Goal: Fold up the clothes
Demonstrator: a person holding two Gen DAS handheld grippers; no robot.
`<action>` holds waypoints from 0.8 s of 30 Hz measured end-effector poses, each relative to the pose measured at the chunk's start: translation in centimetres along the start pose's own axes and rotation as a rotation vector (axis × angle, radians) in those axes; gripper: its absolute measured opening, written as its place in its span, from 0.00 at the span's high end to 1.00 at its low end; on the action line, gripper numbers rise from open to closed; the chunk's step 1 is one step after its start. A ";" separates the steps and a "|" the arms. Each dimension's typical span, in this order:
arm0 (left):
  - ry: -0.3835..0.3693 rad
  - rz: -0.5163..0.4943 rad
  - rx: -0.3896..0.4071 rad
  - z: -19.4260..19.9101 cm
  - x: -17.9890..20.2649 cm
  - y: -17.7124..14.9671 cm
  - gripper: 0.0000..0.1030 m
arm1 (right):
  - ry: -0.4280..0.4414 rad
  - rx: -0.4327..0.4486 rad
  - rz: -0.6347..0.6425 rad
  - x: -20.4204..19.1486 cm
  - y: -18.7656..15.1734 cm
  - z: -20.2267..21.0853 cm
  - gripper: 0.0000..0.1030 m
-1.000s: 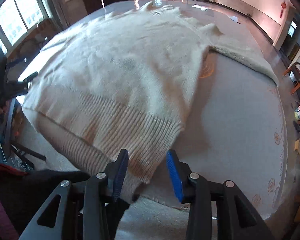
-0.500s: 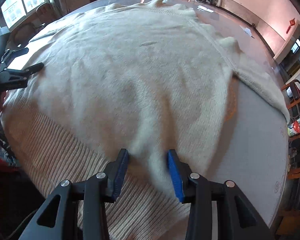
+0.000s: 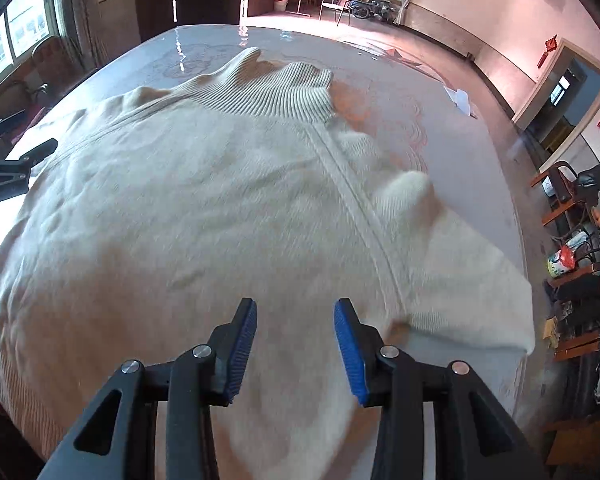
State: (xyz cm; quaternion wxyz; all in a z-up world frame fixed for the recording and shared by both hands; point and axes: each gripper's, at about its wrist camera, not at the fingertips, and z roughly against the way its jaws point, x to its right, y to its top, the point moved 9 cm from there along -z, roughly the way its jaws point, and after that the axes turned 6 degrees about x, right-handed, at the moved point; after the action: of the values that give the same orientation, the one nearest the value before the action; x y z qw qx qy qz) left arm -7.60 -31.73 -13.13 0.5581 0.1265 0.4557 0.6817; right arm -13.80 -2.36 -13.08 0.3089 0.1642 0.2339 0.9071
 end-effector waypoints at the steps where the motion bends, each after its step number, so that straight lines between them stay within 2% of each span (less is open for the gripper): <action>1: 0.013 -0.015 -0.010 -1.6 0.5 0.8 0.01 | -0.007 0.005 0.026 -0.1 1.9 -1.5 0.61; 5: 0.050 -0.032 -0.050 -6.7 2.2 3.6 0.01 | -0.031 0.021 0.102 -0.3 8.4 -7.2 0.61; 10: 0.104 -0.017 -0.063 -11.6 3.4 5.7 0.01 | -0.021 0.071 0.121 -0.3 14.2 -12.3 0.61; 13: 0.154 -0.017 -0.107 -14.6 3.1 5.5 0.01 | -0.029 0.067 0.151 -0.1 15.8 -15.0 0.61; 15: 0.178 0.021 -0.121 -15.8 2.1 5.6 0.00 | -0.048 0.070 0.150 0.6 16.8 -16.6 0.61; 19: 0.187 0.091 -0.158 -18.0 0.5 6.2 0.00 | -0.028 0.070 -0.006 3.0 19.0 -18.8 0.54; 21: 0.203 0.082 -0.157 -18.4 0.4 6.5 0.00 | -0.033 0.079 -0.060 3.8 19.7 -19.5 0.45; 24: 0.241 0.010 -0.135 -18.5 1.2 7.0 0.00 | -0.006 0.095 -0.092 4.2 20.0 -19.7 0.45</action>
State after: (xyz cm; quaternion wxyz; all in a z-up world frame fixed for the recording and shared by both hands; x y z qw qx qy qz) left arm -25.16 -39.29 -18.45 0.5030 0.0081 0.4720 0.7240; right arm -35.37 -20.03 -18.45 0.3429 0.1702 0.2831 0.8794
